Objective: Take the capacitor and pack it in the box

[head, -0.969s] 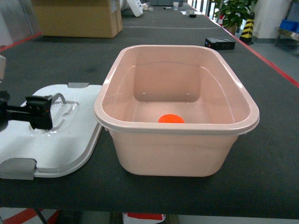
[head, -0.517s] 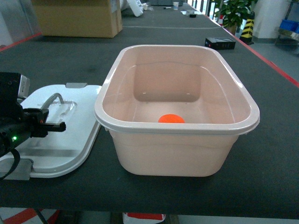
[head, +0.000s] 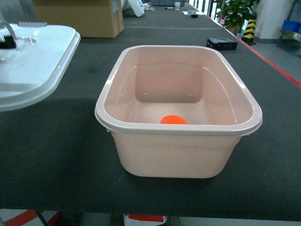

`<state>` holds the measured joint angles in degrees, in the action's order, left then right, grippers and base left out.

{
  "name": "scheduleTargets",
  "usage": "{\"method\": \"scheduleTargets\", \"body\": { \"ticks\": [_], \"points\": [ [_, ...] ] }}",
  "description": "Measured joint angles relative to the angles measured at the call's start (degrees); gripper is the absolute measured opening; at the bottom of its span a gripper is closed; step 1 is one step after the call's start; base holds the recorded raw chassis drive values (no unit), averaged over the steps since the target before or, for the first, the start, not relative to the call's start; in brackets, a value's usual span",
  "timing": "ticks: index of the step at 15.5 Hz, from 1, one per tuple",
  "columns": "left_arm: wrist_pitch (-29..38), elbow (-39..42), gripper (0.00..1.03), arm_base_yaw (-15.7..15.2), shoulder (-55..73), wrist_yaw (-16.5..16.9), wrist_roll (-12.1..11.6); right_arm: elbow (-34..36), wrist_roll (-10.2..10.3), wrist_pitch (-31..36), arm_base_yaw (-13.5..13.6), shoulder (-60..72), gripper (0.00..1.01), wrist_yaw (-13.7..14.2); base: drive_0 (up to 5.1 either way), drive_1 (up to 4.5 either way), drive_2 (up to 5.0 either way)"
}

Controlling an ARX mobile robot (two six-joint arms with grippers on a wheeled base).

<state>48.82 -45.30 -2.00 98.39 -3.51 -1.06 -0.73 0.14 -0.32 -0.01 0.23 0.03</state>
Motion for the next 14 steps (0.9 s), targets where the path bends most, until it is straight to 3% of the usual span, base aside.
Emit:
{"method": "scheduleTargets", "body": {
  "ticks": [3,4,5,6,8,9,11,14],
  "points": [
    [-7.23,-1.11,0.02,6.47,-7.91,-3.87,2.45,0.0,0.0,0.02,0.0,0.0,0.98,-0.02,0.0,0.0,0.0],
    [-8.81,-2.19,0.02,10.36,-9.55,-5.62,3.78,0.0,0.02,0.0,0.0,0.0,0.98,0.0,0.0,0.0,0.0],
    [-9.14,-3.41,0.02,14.99,-9.7,-8.61,4.42,0.0,0.02,0.0,0.0,0.0,0.98,0.0,0.0,0.0,0.0],
    [-10.16,-4.96,0.02,21.9,-7.45,-14.4,5.62,0.0,0.02,0.0,0.0,0.0,0.98,-0.02,0.0,0.0,0.0],
    [-10.34,-8.63,0.02,30.88,-1.07,-22.32,6.73,0.0,0.02,0.0,0.0,0.0,0.98,-0.02,0.0,0.0,0.0],
    [-11.26,-10.73,0.02,34.05,1.25,-24.7,6.86,0.0,0.02,0.0,0.0,0.0,0.98,0.0,0.0,0.0,0.0],
    [-13.79,-16.04,0.02,39.54,5.88,-28.63,7.13,0.0,0.02,0.0,0.0,0.0,0.98,0.0,0.0,0.0,0.0],
    [-14.51,-19.06,0.02,41.38,9.57,-33.07,7.26,0.0,0.02,-0.02,0.0,0.0,0.98,0.0,0.0,0.0,0.0]
  ]
}}
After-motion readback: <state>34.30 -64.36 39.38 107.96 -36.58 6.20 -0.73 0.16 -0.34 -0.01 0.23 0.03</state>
